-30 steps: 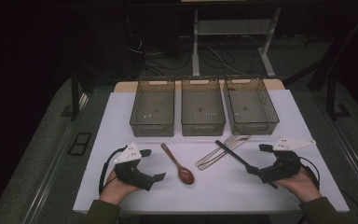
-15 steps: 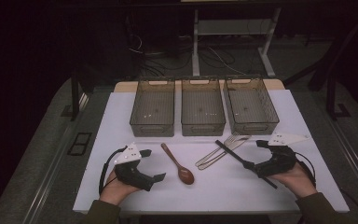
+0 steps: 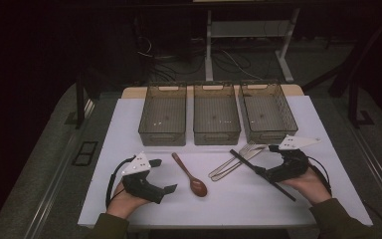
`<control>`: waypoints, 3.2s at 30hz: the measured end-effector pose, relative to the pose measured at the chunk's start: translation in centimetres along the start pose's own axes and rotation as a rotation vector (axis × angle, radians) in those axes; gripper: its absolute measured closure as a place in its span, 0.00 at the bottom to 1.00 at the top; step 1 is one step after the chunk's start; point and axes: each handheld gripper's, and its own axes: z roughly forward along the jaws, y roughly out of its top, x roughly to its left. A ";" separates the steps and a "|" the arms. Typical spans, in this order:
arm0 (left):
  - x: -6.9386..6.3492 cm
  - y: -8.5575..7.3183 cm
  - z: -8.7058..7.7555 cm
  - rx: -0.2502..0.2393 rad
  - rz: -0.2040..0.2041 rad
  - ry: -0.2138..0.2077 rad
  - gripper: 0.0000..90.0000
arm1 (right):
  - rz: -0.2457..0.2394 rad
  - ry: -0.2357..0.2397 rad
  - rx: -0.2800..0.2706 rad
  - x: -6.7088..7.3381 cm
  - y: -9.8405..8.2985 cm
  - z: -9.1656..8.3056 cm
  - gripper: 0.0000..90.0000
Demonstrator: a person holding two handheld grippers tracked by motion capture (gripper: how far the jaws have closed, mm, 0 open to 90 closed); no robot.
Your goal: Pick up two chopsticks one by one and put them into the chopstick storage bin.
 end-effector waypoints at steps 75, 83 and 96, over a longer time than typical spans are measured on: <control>0.1 -0.2 -0.3 0.001 0.000 0.012 0.00 | -0.007 -0.002 0.325 -0.6 -3.1 -0.5 0.92; 0.1 -0.2 -0.3 0.000 0.001 0.012 0.00 | -0.012 -0.015 0.323 -0.7 -3.2 -0.5 0.92; 0.1 -0.1 -0.2 0.004 0.002 0.011 0.00 | -0.033 -0.042 0.344 -0.7 -3.4 -0.3 0.92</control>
